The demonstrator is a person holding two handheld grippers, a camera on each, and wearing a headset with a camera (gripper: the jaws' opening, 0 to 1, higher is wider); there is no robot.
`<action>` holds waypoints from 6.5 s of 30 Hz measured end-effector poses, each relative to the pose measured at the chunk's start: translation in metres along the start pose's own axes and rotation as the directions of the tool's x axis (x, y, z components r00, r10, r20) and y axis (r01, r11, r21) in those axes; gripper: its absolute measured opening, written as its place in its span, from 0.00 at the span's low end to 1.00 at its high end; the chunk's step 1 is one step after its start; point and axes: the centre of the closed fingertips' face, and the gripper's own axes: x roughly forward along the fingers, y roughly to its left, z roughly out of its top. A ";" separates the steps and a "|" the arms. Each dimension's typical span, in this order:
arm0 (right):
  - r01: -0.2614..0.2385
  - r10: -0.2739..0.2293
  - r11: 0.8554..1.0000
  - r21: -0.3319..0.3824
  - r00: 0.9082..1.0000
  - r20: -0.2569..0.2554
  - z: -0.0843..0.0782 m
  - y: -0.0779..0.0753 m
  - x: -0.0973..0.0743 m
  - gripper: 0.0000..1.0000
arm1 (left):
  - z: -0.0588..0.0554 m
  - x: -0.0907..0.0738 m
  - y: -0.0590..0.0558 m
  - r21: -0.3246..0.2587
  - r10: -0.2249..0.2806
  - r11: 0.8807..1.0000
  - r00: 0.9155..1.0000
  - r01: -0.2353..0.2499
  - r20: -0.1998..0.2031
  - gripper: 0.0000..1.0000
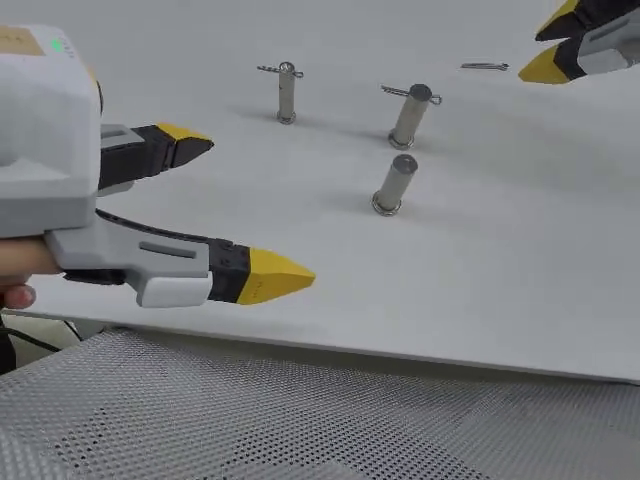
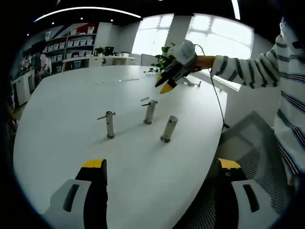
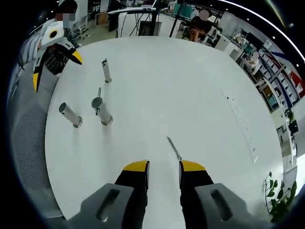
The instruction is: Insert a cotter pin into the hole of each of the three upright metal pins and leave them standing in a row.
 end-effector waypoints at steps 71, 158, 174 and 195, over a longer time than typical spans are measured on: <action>-0.020 0.013 0.983 -0.180 0.999 -0.038 0.020 -0.013 0.000 0.00 | 0.030 -0.007 -0.001 -0.023 0.029 0.999 0.996 -0.027 0.081 0.81; 0.337 -0.186 0.837 -0.432 0.916 0.354 0.108 0.150 -0.067 0.00 | 0.107 0.061 -0.028 -0.048 -0.165 0.983 0.973 0.175 0.162 0.00; 0.340 -0.176 0.843 -0.417 0.906 0.384 0.109 0.151 -0.071 0.00 | 0.109 0.057 -0.030 -0.033 -0.166 0.984 0.974 0.173 0.151 0.00; 0.006 0.029 0.997 -0.075 0.888 0.459 0.099 0.162 -0.065 0.16 | 0.102 0.044 -0.041 0.205 -0.222 0.959 0.969 0.197 0.109 0.00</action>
